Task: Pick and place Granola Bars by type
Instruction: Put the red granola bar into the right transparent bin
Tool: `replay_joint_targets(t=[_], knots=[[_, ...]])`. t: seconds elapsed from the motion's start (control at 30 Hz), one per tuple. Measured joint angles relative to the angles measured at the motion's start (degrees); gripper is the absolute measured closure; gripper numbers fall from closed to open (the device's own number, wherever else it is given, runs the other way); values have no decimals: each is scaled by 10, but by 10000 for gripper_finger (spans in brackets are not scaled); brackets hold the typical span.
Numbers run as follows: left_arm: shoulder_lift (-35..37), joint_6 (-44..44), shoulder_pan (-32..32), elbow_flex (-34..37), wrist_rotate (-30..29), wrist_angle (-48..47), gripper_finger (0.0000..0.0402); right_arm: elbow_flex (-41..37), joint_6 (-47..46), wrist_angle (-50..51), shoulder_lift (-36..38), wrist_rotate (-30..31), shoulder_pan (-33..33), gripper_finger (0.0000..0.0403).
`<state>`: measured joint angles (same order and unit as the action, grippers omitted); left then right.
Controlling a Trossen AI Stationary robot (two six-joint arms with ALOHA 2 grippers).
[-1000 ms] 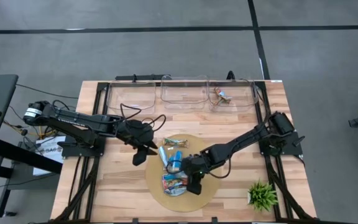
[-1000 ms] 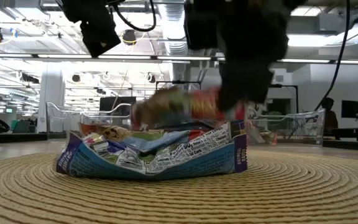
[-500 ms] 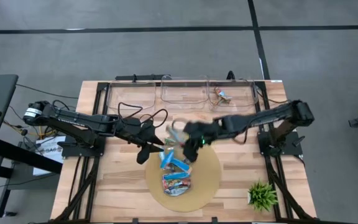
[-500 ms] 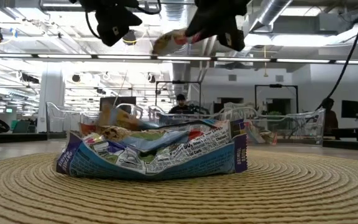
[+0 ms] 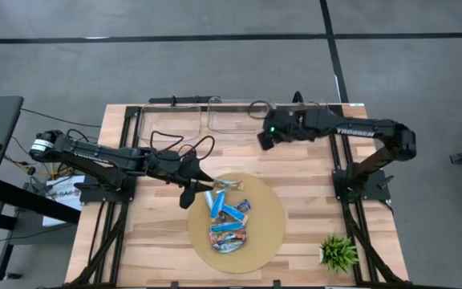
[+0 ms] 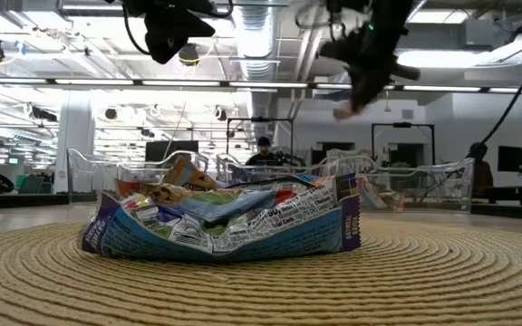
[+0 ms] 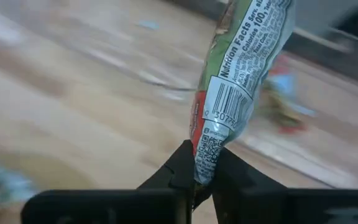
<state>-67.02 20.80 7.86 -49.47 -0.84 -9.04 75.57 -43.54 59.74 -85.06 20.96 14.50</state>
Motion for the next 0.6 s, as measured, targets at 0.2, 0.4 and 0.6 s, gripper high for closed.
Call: replay_joint_targets(t=[0.2, 0.4, 0.6], knots=[[0, -1, 0, 0, -16, 0, 267, -1, 29, 63, 0, 2, 69, 374], [0, -1, -1, 0, -25, 0, 267, 0, 51, 63, 0, 1, 118, 375], [0, -1, -1, 0, -28, 0, 267, 0, 65, 63, -1, -2, 147, 326]])
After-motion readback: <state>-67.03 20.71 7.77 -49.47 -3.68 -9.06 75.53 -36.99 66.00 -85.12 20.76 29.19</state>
